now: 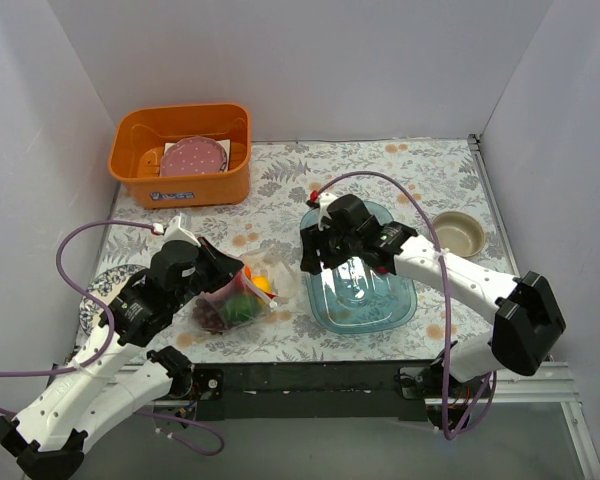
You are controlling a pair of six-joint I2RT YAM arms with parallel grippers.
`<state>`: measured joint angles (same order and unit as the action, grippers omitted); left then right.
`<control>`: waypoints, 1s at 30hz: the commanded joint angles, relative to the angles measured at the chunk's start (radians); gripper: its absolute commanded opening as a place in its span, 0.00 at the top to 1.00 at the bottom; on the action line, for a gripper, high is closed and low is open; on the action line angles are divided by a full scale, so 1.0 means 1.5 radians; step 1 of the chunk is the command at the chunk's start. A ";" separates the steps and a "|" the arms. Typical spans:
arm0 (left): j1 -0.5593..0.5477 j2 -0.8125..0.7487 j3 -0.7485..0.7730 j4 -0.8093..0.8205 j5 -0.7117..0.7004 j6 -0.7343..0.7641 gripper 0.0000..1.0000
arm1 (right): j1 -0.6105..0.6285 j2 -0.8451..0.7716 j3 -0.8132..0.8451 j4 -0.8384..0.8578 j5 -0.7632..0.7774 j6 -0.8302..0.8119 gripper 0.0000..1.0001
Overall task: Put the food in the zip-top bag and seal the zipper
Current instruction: Place the fake vegetable in the zipper food storage bag, then pick up the fake vegetable from the bin.
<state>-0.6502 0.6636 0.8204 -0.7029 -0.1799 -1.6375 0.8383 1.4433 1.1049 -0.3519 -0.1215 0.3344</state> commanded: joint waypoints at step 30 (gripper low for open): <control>-0.001 -0.026 0.072 -0.046 -0.032 0.027 0.99 | -0.163 -0.089 -0.033 -0.080 0.116 -0.052 0.02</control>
<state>-0.6502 0.6315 0.8925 -0.7792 -0.2066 -1.5940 0.6189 1.3052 1.0363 -0.4854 0.0940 0.2966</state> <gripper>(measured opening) 0.016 0.966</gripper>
